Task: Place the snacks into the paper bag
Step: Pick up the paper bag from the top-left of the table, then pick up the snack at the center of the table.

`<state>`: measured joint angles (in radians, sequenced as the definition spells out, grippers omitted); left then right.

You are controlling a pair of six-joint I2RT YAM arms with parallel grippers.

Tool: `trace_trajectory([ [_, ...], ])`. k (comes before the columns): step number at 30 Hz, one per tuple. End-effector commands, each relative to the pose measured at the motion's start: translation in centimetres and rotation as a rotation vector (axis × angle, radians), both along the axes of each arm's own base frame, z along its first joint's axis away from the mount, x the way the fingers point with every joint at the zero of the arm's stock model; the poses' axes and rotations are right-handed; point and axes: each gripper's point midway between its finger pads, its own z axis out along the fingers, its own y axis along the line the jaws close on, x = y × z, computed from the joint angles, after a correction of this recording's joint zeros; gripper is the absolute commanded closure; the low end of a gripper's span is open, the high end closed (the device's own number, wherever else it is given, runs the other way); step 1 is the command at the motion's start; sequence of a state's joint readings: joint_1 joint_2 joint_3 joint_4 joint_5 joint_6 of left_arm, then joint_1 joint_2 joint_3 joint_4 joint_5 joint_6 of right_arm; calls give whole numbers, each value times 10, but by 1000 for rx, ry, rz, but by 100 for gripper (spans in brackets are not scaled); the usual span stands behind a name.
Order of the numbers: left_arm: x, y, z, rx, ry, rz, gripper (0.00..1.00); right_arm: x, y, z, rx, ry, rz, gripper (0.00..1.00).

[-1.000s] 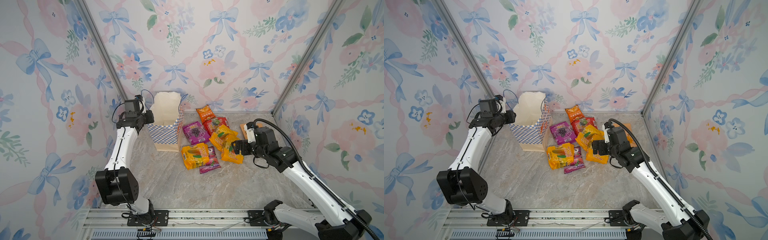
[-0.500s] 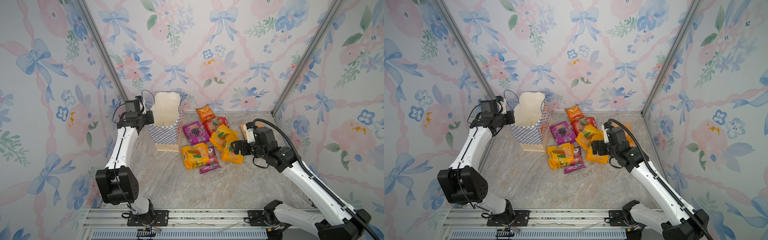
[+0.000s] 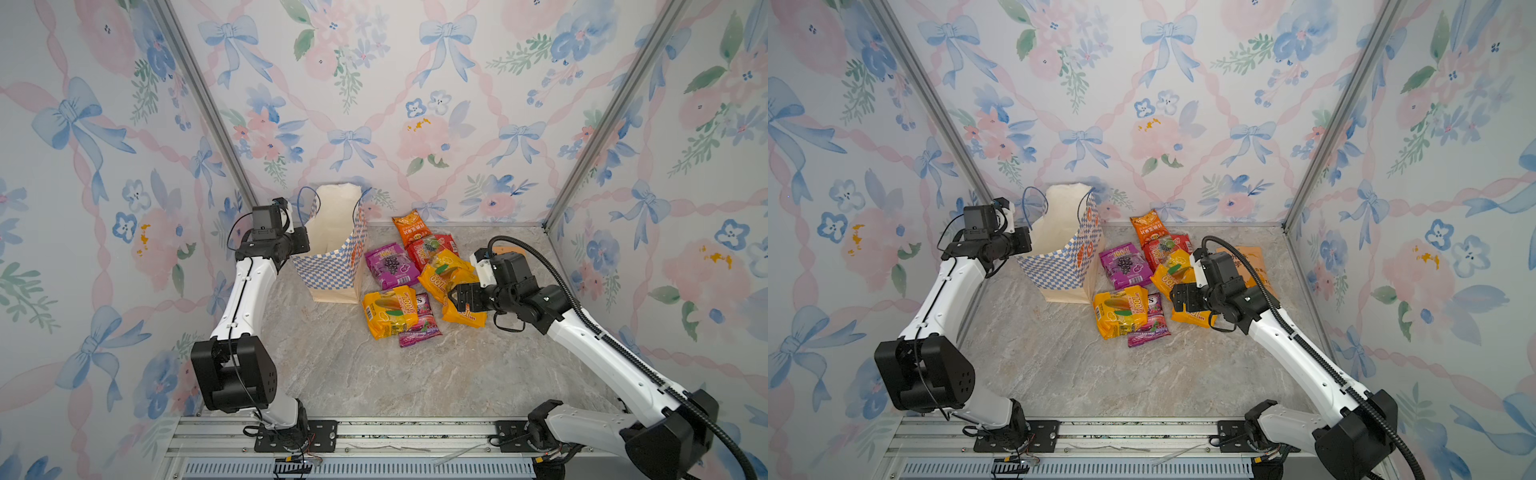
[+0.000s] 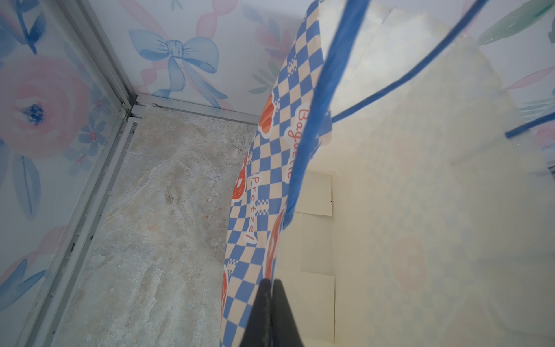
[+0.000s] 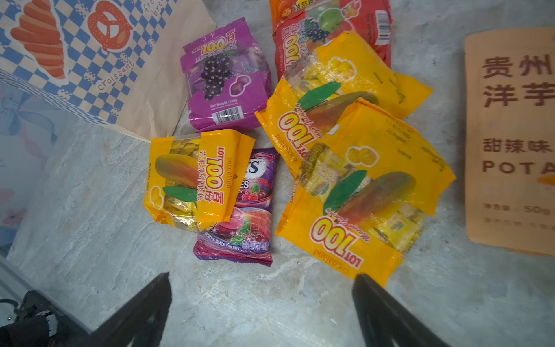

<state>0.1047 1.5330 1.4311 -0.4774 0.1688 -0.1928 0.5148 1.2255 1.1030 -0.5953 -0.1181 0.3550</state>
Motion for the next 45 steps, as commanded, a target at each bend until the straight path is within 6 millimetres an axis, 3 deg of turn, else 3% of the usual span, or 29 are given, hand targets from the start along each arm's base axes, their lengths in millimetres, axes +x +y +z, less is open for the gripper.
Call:
trace_trajectory([
  [1, -15, -4, 8, -23, -7, -2, 100, -1, 36, 0, 161, 52, 67, 3],
  [8, -30, -6, 20, -23, -41, -6, 100, 10, 70, -30, 213, 152, 119, 4],
  [17, -52, -11, 14, -54, -34, -2, 100, 26, 98, -75, 232, 259, 160, 4],
  [19, -60, -12, 13, -61, -36, 3, 100, 30, 104, -78, 243, 261, 173, 4],
  [20, -64, -12, 11, -61, -33, 8, 100, 32, 107, -89, 229, 282, 174, 3],
  [31, -92, -12, 23, -51, -72, 18, 100, 62, 128, -116, 164, 286, 229, 3],
  [45, -93, 0, 15, -37, -42, 84, 100, 72, 131, -129, 132, 302, 241, 4],
])
